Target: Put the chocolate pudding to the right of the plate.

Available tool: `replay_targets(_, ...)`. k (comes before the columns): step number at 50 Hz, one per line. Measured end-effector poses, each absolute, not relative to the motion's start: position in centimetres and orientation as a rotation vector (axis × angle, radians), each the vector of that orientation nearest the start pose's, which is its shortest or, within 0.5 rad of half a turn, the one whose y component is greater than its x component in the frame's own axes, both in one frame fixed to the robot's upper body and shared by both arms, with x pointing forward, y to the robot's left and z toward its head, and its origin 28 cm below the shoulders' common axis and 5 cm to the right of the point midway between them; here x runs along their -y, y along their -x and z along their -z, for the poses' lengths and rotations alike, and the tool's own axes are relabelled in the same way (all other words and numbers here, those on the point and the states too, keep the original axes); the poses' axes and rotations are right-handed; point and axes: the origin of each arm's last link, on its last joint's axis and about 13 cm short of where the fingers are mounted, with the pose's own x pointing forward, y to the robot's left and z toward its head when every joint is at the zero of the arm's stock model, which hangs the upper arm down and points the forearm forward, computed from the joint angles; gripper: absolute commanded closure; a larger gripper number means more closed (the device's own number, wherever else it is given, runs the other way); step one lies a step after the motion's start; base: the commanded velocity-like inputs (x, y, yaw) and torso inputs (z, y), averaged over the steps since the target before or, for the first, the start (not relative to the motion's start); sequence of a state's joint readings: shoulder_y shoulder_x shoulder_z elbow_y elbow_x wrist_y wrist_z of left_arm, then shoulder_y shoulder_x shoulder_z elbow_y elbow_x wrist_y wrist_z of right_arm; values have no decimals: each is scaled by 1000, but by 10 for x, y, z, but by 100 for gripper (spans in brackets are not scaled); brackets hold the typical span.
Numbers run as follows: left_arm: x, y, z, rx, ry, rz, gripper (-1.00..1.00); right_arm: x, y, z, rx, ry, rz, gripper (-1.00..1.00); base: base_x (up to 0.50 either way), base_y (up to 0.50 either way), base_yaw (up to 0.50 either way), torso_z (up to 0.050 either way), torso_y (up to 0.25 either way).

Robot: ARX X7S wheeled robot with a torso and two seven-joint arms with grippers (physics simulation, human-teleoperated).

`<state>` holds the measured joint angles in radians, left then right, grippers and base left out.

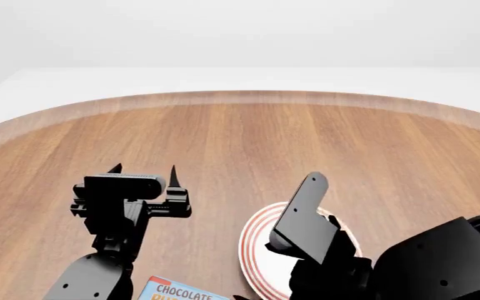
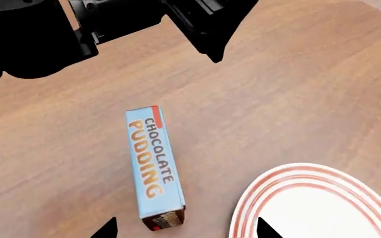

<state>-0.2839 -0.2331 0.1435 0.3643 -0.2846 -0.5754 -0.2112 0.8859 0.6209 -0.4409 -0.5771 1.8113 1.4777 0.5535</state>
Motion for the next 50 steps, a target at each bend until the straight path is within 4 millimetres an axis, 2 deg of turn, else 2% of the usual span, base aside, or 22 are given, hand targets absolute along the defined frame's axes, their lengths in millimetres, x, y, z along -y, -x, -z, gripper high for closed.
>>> replay_targets(12,-215,-252,-114,27,-23,32,-100,92,-205,-206,-596,363,-1006,-100,0,0,0,0,0)
replay_targets(27,-214,-252,-113,27,-22,34,-100,77,-219,-186,-666,354,-1070,-100,0,0,0,0,0)
replay_targets(50,-213,-252,-114,28,-21,38,-100,69,-232,-156,-754,327,-1101,-100,0,0,0,0,0)
